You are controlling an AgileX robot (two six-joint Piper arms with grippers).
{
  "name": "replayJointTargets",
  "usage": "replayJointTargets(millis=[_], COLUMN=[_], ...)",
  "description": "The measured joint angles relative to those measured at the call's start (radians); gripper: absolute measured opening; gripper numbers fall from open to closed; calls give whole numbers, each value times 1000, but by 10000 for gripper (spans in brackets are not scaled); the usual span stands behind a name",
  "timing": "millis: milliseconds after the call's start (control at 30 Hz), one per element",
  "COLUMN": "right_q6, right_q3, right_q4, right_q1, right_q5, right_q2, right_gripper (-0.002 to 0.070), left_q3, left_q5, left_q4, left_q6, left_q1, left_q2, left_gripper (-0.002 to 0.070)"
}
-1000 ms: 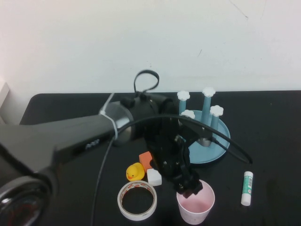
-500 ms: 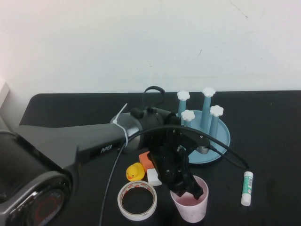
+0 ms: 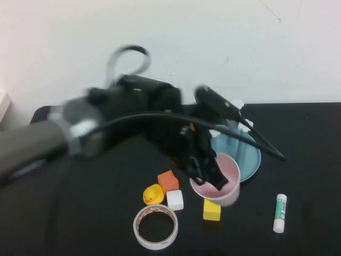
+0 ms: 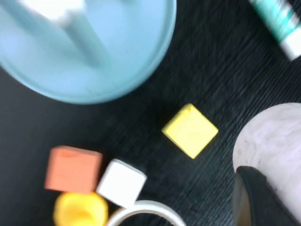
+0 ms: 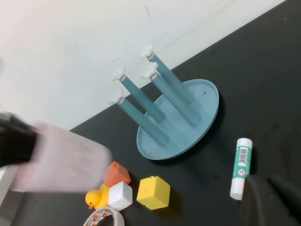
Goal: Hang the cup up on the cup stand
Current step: Pick up the cup from the table, then adjust the cup with two arms
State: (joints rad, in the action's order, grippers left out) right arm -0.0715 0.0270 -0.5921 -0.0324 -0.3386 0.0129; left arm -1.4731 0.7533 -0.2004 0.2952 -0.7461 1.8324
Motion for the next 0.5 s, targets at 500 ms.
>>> replayJointTargets(millis=[500], right_q6=[249], right_q3=[0], right_q4=[-221], right_q1=[0], right_q5=[-47], right_q2=[0], right_gripper=[10], left_q3=[751], left_q5=[-771], left_q4=[25], left_q6=[10], left_q1=[0], left_q2=[-656], left_gripper=[10])
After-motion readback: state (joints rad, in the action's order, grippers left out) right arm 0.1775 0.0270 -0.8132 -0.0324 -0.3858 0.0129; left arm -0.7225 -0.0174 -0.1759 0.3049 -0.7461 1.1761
